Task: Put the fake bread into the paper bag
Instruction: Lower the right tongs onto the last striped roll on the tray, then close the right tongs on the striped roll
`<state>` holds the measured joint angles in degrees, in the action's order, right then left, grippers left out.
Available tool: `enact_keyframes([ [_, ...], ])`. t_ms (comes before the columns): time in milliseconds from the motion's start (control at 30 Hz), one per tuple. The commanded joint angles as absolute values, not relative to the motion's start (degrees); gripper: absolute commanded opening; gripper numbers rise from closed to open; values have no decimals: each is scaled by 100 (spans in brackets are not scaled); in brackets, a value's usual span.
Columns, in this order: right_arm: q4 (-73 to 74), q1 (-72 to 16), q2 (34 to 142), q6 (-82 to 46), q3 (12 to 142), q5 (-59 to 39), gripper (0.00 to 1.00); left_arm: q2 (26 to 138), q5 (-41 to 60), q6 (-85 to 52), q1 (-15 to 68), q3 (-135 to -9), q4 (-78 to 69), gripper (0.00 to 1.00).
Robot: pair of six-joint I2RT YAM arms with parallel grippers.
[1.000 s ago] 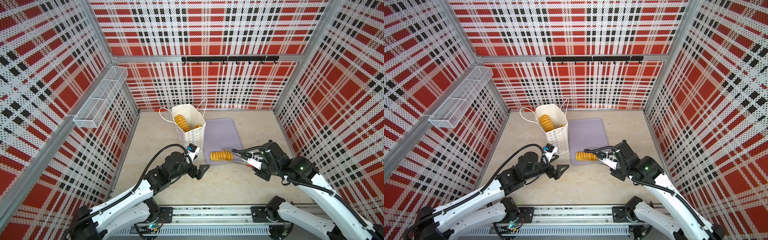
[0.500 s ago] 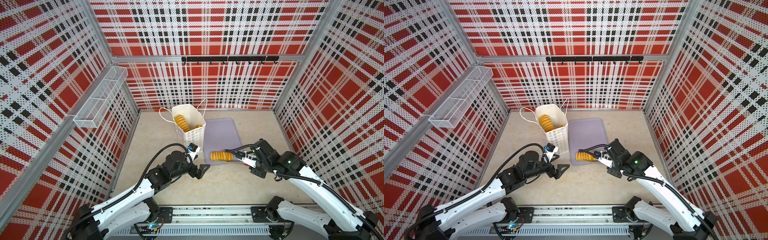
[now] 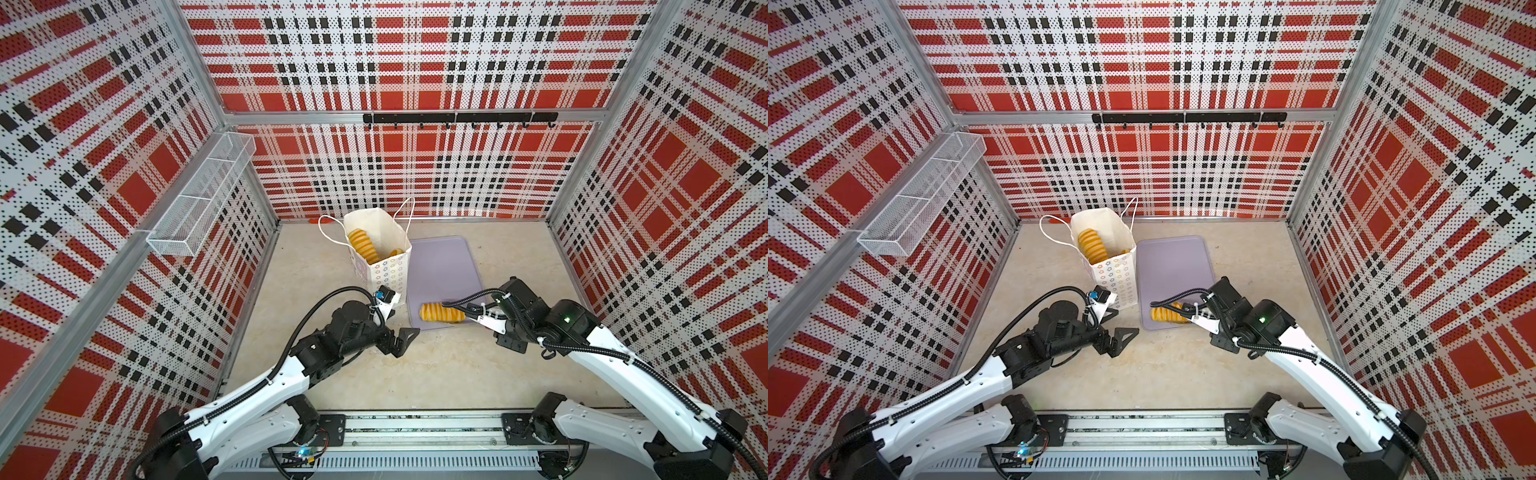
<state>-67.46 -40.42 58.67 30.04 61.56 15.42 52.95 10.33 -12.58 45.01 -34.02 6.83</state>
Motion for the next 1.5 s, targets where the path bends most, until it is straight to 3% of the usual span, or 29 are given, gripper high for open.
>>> enact_keyframes([
  [0, -6592, -4095, 5871, 3154, 6137, 1665, 33, 5282, 1146, -1183, 4456, -3551, 571, 100],
  [1167, -6645, -4595, 6741, 3245, 6434, 2614, 34, 5193, 1273, -1202, 4368, -3542, 530, 100],
  [1467, -6588, -4746, 6778, 3245, 6346, 2792, 22, 5184, 1260, -1196, 4342, -3533, 525, 100],
])
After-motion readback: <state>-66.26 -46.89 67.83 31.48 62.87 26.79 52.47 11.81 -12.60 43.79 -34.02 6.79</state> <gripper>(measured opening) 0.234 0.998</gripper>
